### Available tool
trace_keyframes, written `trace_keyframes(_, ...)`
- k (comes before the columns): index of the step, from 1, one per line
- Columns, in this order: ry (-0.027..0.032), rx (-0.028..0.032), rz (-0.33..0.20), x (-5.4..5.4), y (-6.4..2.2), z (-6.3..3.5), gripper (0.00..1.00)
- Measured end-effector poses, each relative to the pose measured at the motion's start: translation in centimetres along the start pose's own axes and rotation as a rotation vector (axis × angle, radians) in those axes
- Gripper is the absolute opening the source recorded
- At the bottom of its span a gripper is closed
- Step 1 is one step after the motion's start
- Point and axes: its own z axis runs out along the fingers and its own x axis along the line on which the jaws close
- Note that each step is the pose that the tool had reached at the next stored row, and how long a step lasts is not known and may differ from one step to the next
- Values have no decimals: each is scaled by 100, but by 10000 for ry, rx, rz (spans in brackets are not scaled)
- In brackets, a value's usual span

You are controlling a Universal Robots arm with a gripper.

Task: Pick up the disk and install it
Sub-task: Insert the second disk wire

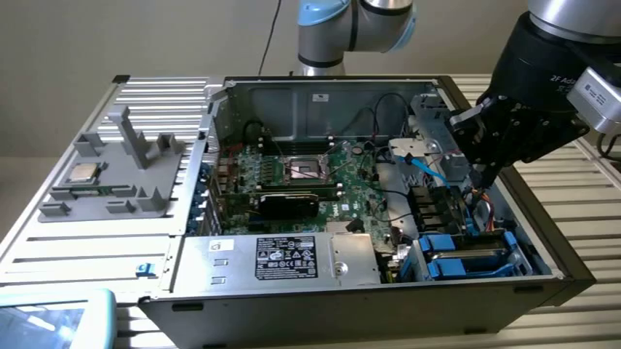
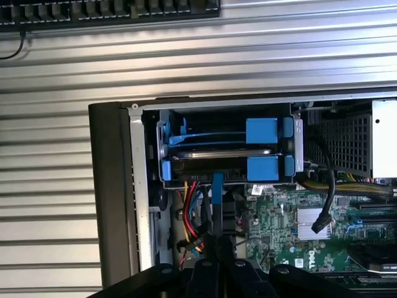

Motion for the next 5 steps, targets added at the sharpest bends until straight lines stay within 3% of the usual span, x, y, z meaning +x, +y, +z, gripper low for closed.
trace_keyframes(5, 0, 0, -1, 0, 0, 0, 11)
